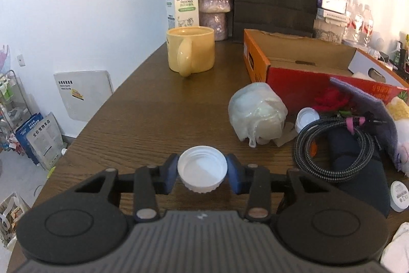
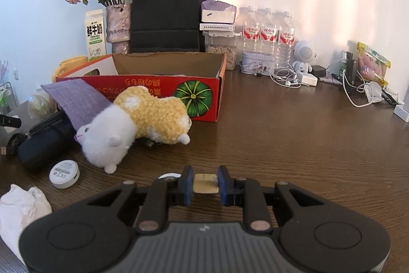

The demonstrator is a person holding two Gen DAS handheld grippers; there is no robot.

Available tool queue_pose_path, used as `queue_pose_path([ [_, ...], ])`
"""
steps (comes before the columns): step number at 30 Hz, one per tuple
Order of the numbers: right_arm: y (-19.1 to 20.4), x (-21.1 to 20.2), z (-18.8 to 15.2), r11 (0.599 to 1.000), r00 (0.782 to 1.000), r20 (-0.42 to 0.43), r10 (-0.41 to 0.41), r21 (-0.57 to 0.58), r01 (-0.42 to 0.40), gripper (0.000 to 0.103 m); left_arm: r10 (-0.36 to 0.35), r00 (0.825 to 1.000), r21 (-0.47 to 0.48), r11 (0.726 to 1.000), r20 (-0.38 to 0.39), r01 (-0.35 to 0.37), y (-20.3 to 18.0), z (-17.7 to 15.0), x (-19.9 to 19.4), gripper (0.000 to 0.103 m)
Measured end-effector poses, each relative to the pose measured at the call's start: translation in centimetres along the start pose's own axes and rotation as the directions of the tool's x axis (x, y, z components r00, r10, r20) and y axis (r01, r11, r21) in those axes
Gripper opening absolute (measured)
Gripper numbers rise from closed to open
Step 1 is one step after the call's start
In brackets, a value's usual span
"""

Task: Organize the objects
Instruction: 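Carry the sponge with the right tool into the box while the left tool carries the cap there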

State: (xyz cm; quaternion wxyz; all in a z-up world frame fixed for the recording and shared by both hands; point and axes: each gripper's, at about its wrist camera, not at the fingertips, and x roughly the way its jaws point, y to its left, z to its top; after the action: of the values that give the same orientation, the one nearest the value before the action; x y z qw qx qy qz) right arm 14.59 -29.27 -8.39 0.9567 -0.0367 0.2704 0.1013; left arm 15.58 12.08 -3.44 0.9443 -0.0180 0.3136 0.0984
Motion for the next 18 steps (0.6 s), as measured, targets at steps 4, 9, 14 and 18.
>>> queue_pose_path([
  [4,0.0,-0.1,0.0,1.000,1.000,0.006,0.000,-0.001,0.000,0.020,0.002,0.999,-0.022,1.000,0.047,-0.001,0.2,0.3,-1.4,0.041],
  [9,0.0,-0.1,0.0,1.000,1.000,0.008,0.001,-0.004,-0.001,0.020,-0.014,0.995,-0.019,1.000,0.099,0.016,-0.1,1.0,-3.1,0.041],
  [14,-0.1,0.2,-0.2,1.000,0.999,-0.040,0.004,-0.009,-0.004,0.020,-0.043,0.993,-0.010,0.999,0.106,0.044,-0.8,1.0,-3.6,0.041],
  [18,-0.5,1.0,-0.3,1.000,0.996,-0.088,0.007,0.004,-0.007,0.021,-0.052,0.993,-0.011,0.998,0.102,0.054,-1.1,0.8,-3.6,0.041],
])
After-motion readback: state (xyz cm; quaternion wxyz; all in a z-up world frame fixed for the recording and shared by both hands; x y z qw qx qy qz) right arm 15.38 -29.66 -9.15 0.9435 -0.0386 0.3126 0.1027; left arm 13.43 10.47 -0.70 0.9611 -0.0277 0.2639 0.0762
